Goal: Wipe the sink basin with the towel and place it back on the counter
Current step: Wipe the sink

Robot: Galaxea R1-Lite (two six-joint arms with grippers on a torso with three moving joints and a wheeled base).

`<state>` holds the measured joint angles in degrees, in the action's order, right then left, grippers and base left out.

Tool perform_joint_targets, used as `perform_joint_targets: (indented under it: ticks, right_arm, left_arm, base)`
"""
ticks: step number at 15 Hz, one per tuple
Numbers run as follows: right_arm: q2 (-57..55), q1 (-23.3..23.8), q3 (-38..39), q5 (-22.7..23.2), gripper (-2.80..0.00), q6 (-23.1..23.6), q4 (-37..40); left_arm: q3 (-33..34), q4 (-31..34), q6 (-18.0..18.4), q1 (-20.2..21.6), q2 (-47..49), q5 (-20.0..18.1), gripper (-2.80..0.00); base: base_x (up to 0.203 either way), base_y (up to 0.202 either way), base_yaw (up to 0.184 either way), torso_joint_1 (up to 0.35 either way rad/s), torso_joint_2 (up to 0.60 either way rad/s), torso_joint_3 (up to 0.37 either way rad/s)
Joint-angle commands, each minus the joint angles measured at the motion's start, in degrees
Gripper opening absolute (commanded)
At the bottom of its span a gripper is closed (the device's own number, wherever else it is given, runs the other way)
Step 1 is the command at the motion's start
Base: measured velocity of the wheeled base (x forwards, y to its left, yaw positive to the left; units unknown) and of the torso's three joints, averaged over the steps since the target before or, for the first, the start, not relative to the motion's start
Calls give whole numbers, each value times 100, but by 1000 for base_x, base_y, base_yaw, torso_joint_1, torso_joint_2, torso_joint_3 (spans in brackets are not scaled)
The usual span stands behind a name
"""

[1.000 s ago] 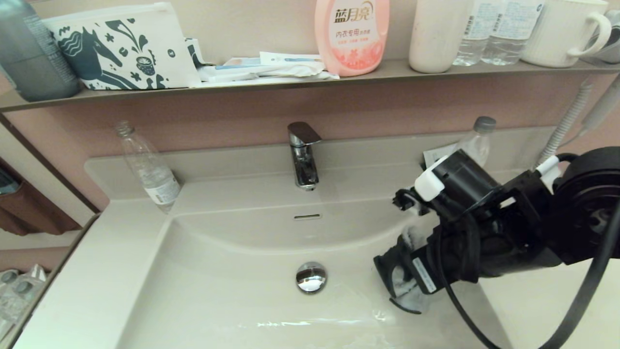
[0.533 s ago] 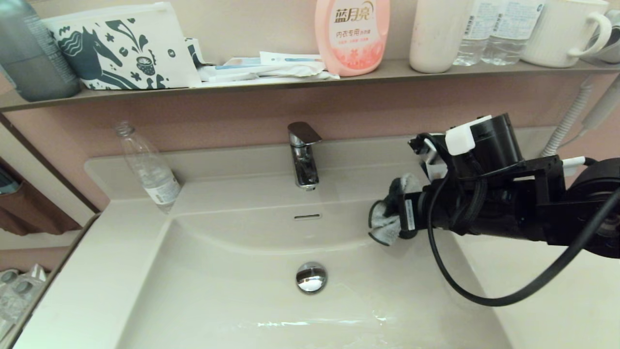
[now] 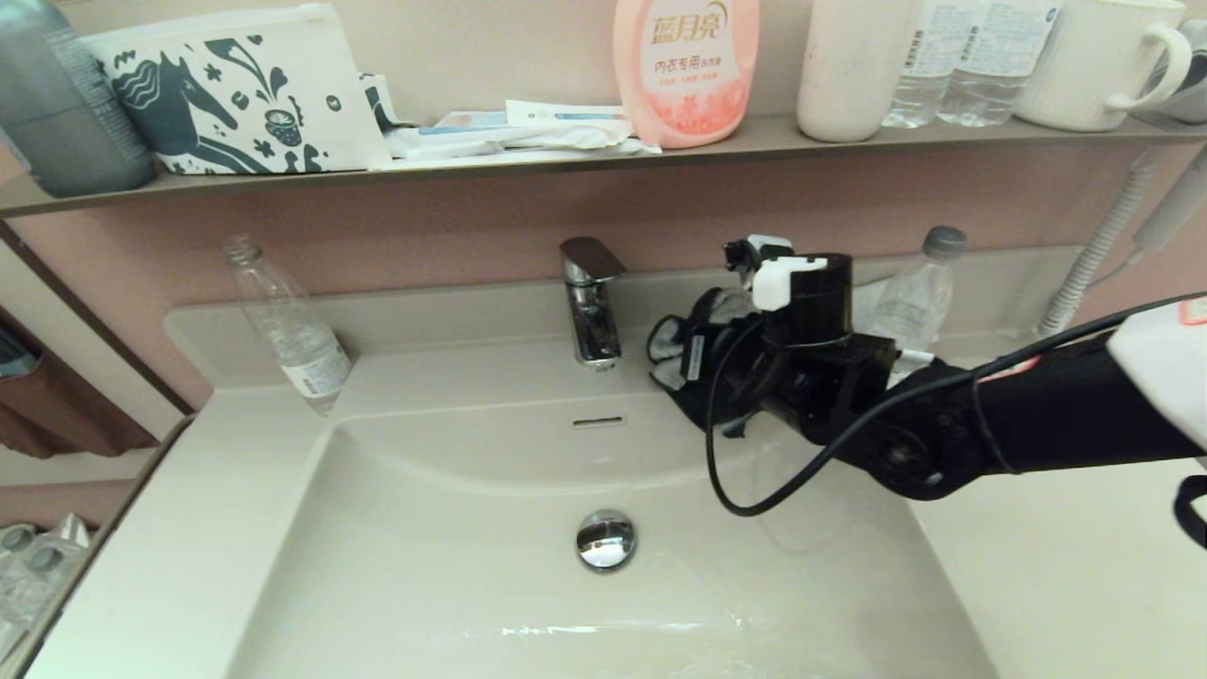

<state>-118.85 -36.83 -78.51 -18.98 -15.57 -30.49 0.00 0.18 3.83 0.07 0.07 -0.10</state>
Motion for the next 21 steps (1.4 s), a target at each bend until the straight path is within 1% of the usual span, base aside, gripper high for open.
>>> perform_joint_targets:
  ticks: [1, 3, 5, 6, 7, 9, 11, 14, 15, 17, 19, 21]
  right_arm:
    - [-772, -80, -238, -157, -280, 26, -256]
    - [-1246, -102, -506, -327, -280, 297, -640]
    - [-1497, -62, -635, -368, -280, 587, -822]
    - [-1647, -2, -740, -462, -280, 717, -913]
    - [-1809, 101, -862, -670, -280, 939, -1077]
    - [-1880, 359, -837, -770, -280, 1194, -1358]
    - [-1681, 533, -558, -774, -280, 1246, -1368]
    - [-1172, 867, 280, -767, -280, 1375, -1391]
    - [-990, 1065, 491, -758, -280, 1384, -1425]
    - [-788, 1285, 723, -735, -280, 1406, -1603]
    - [-768, 1283, 785, -738, -280, 1417, -1626]
    - [-807, 1145, 745, -730, -280, 1458, -1626]
  left_arm:
    - [0, -1, 4, 1, 1, 1, -280]
    - [0, -1, 4, 1, 1, 1, -280]
    - [0, -1, 4, 1, 1, 1, -280]
    - [0, -1, 4, 1, 1, 1, -280]
    - [0, -1, 4, 1, 1, 1, -280]
    - [0, -1, 4, 1, 1, 1, -280]
    - [0, -1, 4, 1, 1, 1, -280]
    - [0, -1, 4, 1, 1, 1, -280]
    - [0, -1, 4, 1, 1, 1, -280]
    - [0, -1, 4, 1, 1, 1, -280]
    - [0, -1, 4, 1, 1, 1, -280]
    - [0, -1, 4, 1, 1, 1, -280]
  base:
    - [0, 0, 0, 0, 0, 0]
    - [0, 0, 0, 0, 0, 0]
    - [0, 0, 0, 0, 0, 0]
    - [0, 0, 0, 0, 0, 0]
    - [0, 0, 0, 0, 0, 0]
    - [0, 0, 0, 0, 0, 0]
    - [0, 0, 0, 0, 0, 0]
    - [0, 0, 0, 0, 0, 0]
    - [0, 0, 0, 0, 0, 0]
    - [0, 0, 0, 0, 0, 0]
    - [0, 0, 0, 0, 0, 0]
    - [0, 0, 0, 0, 0, 0]
